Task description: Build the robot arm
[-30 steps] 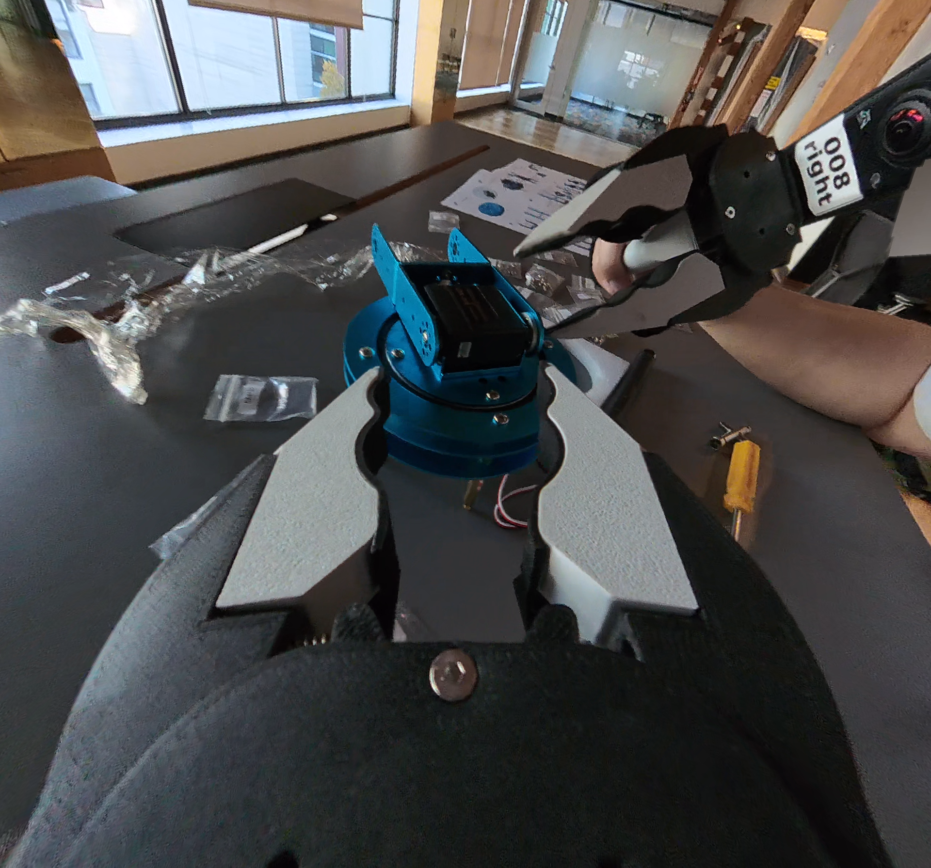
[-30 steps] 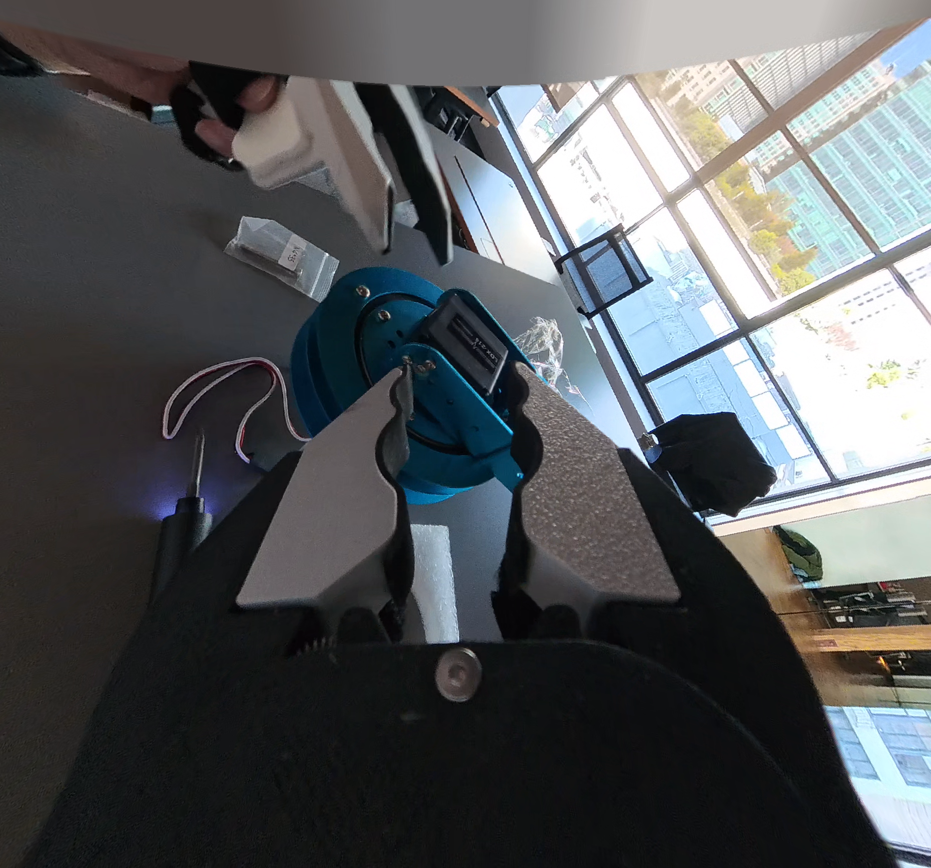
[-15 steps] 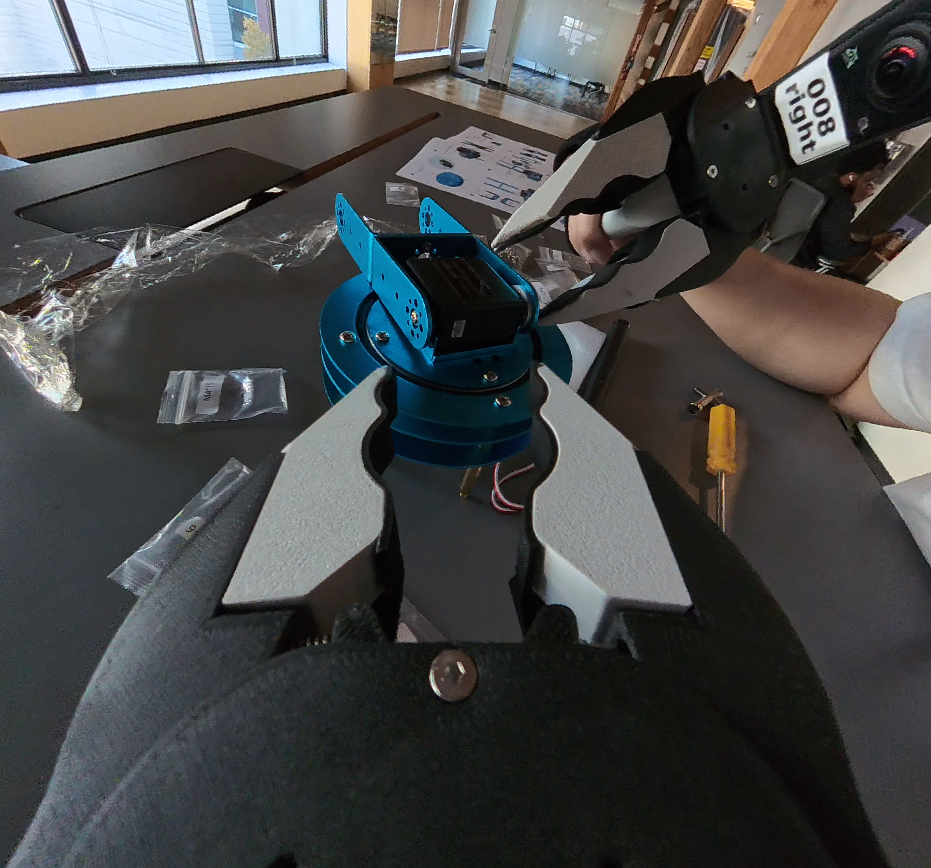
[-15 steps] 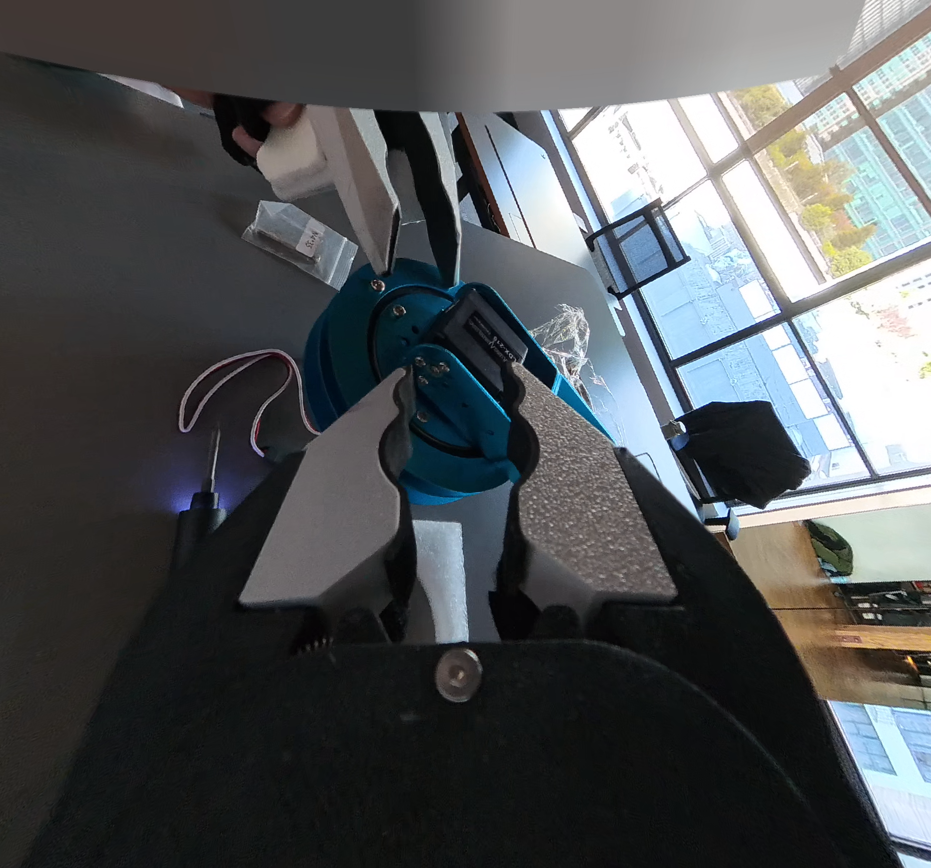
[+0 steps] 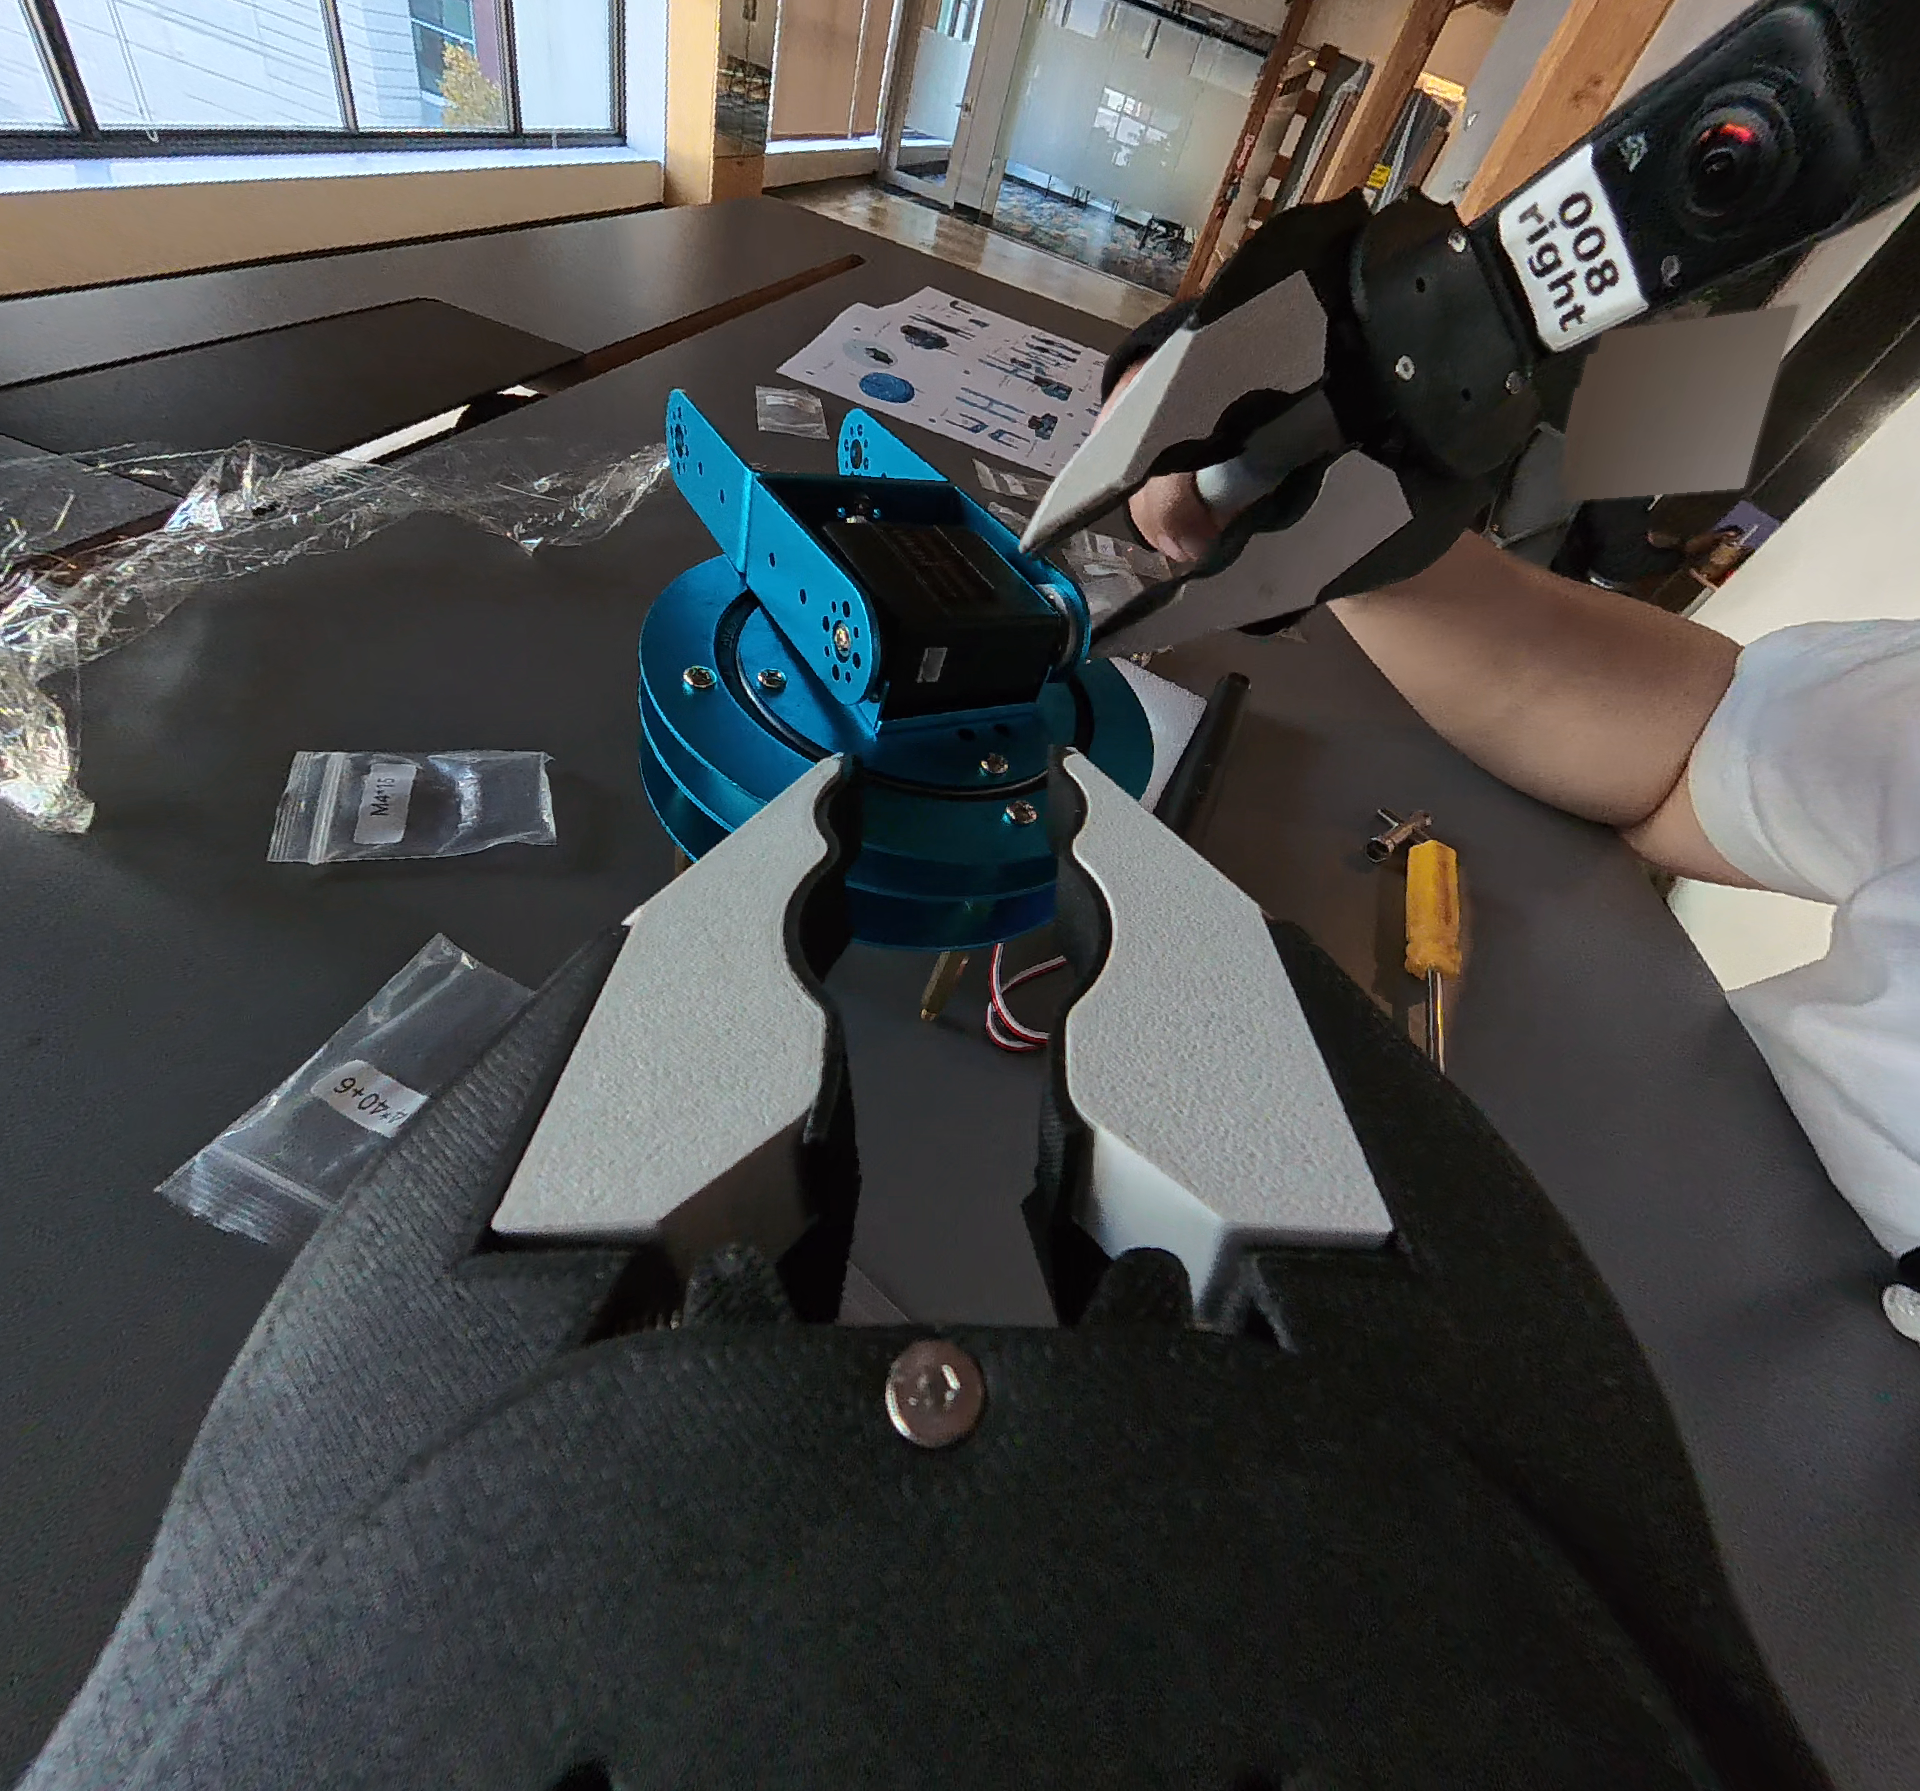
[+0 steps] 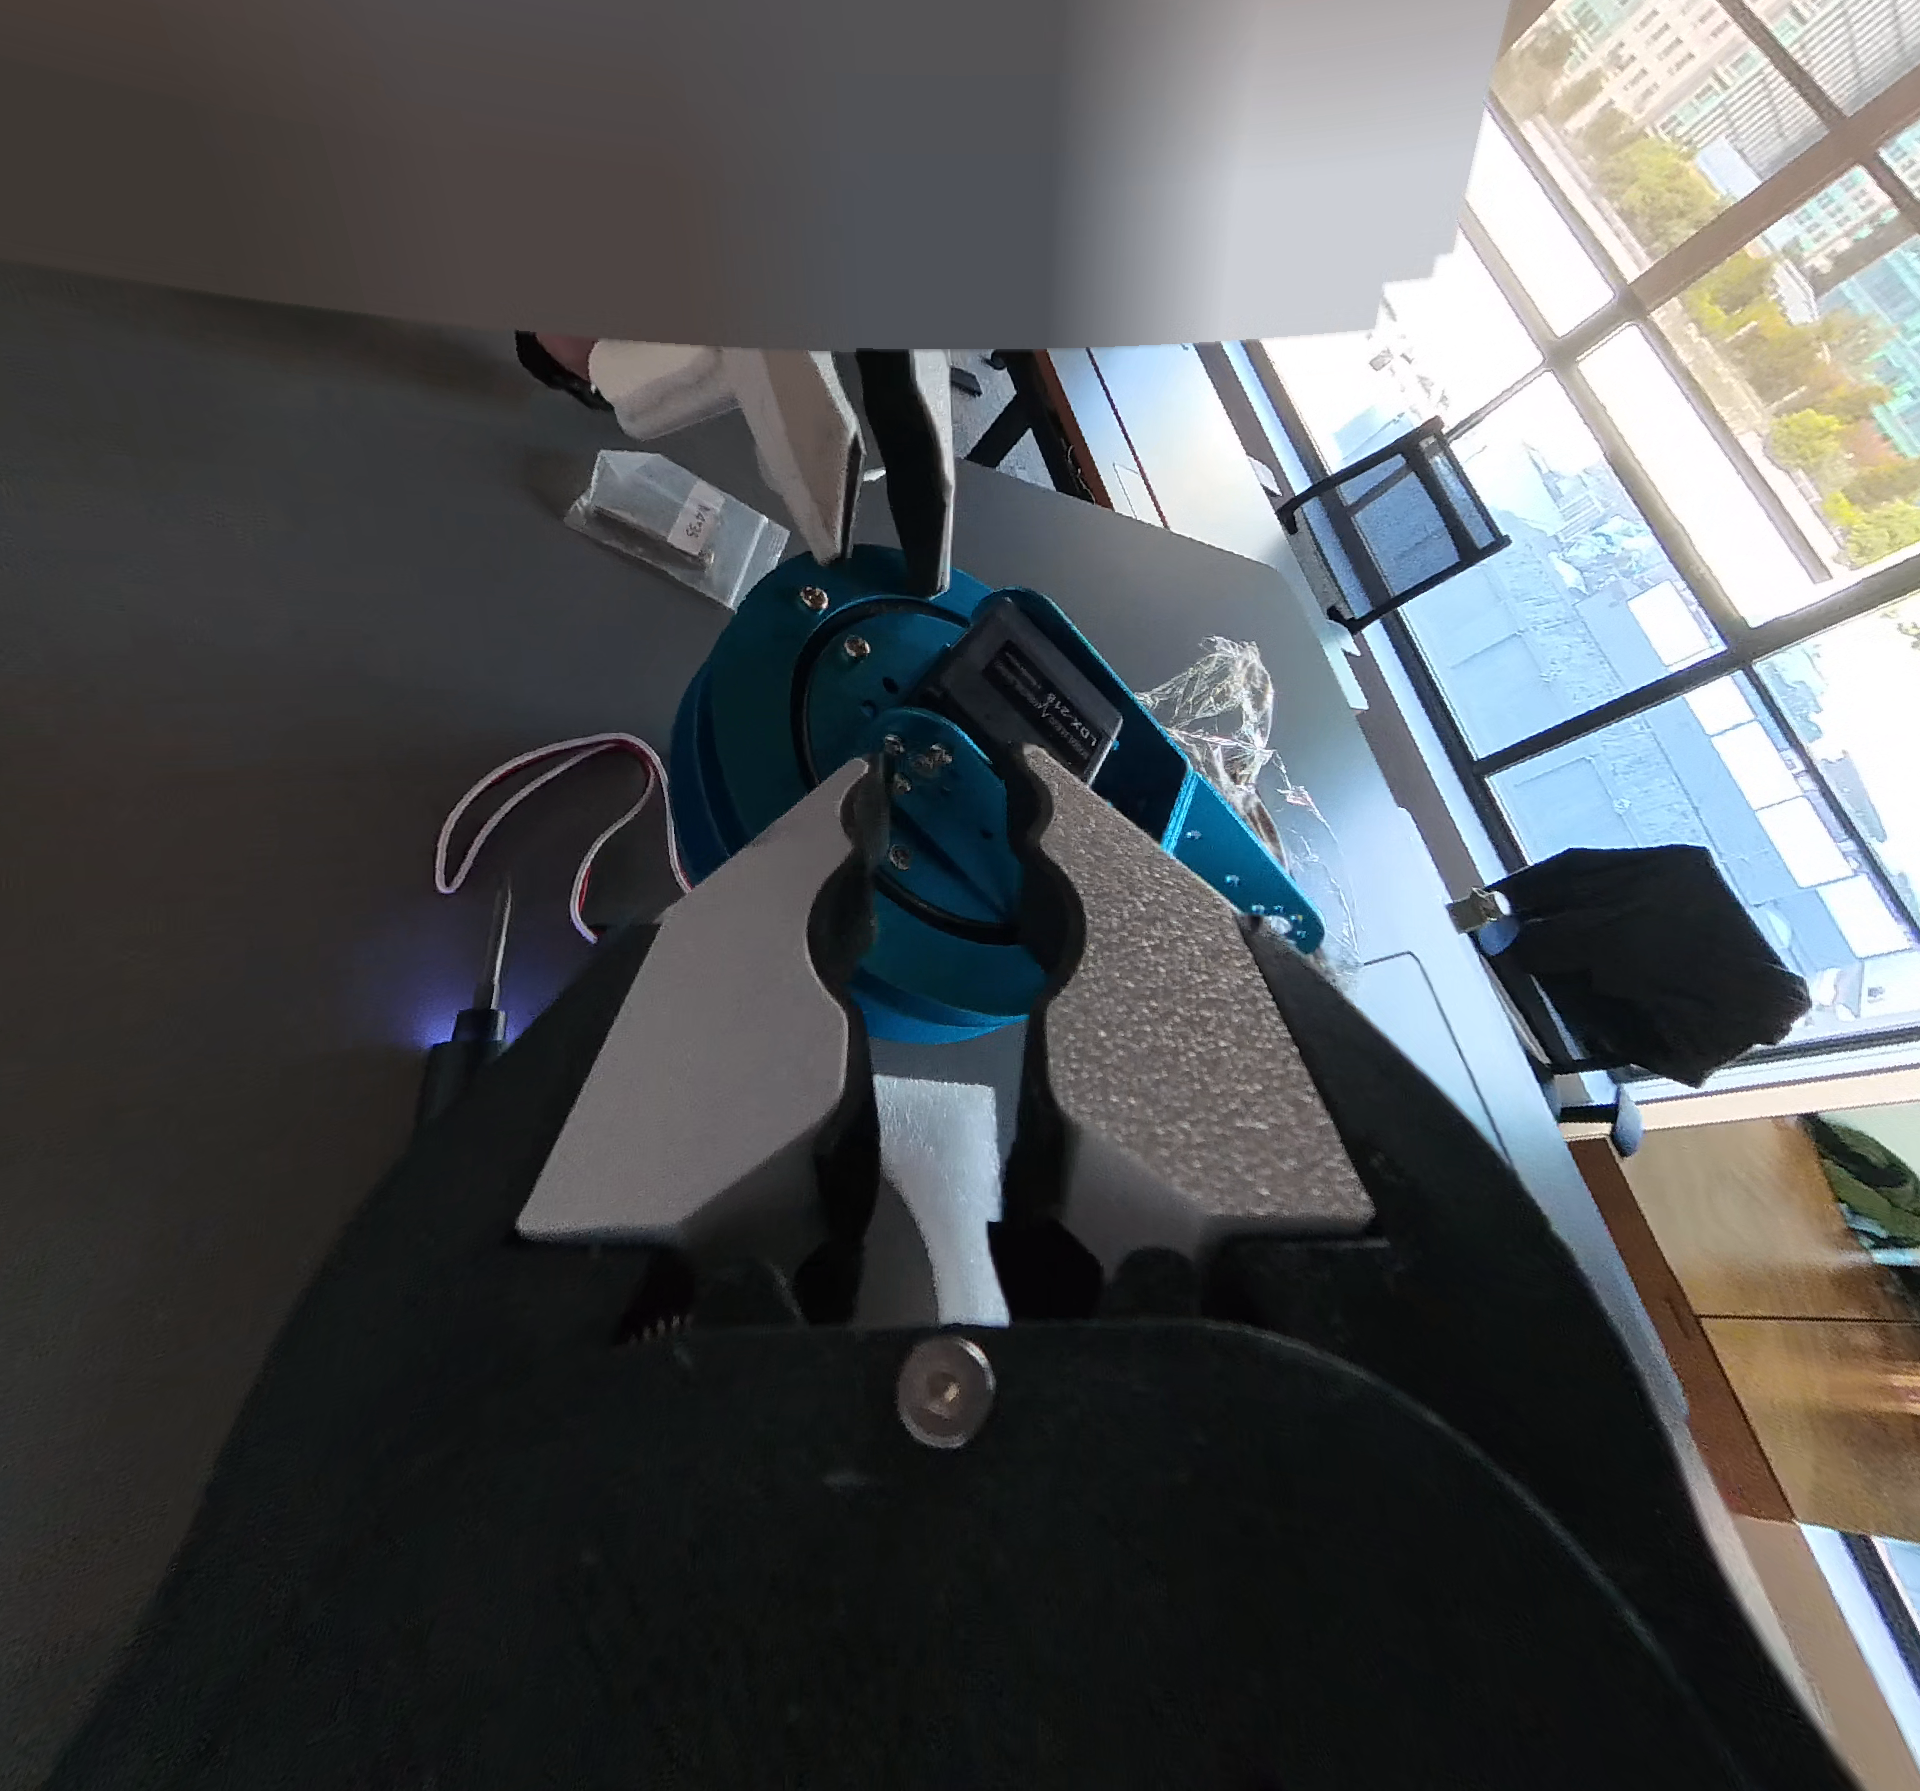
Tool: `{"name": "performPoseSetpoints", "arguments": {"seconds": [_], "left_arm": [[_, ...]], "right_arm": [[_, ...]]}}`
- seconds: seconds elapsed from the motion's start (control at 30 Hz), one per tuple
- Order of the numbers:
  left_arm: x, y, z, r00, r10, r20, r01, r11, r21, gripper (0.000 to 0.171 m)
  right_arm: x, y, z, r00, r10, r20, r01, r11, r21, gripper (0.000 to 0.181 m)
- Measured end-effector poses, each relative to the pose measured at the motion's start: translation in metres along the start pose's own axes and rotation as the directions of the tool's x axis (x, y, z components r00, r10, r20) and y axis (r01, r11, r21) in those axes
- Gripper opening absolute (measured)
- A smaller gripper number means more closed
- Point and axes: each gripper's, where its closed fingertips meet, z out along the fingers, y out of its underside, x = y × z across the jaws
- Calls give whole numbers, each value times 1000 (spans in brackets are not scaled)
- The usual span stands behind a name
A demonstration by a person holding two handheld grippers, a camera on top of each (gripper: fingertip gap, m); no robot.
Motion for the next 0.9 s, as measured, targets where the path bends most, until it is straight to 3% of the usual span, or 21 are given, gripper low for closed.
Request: {"name": "performPoseSetpoints", "arguments": {"seconds": [0.13, 0.23, 0.3, 0.37, 0.5, 0.57, 0.7, 0.8, 0.9], "left_arm": [[-5, -2, -1, 1000, -11, 23, 10, 1000, 21, 39], [-10, -11, -5, 997, -3, 73, -2, 998, 67, 53], [-7, -19, -7, 995, 33, 96, -42, 996, 84, 60], [0, -20, -4, 986, 100, 135, -105, 994, 29, 66], [1, -11, 8, 947, 206, 248, -159, 967, -197, 74], [5, -14, 19, 950, 169, 263, -110, 968, -224, 70], [11, -19, 39, 945, 74, 318, 6, 969, -245, 80], [-3, -12, 44, 887, 166, 431, -12, 941, -338, 81], [-12, -4, 49, 849, 230, 476, -27, 918, -396, 67]], "right_arm": [[2, -2, -2, 1000, -7, -2, 7, 1000, -6, 22], [16, -6, -24, 996, -40, -74, 41, 999, 16, 23], [20, 3, -35, 999, 15, -52, -13, 999, 31, 29], [18, 23, -43, 995, 98, -5, -98, 995, 12, 37], [-4, 53, -62, 987, 152, 46, -152, 988, -12, 40], [-17, 57, -78, 986, 157, 49, -158, 987, 19, 38], [-47, 61, -117, 974, 182, 135, -197, 974, 108, 38], [-60, 76, -140, 975, 160, 154, -182, 974, 136, 37], [-65, 89, -153, 966, 180, 187, -207, 968, 139, 35]]}}
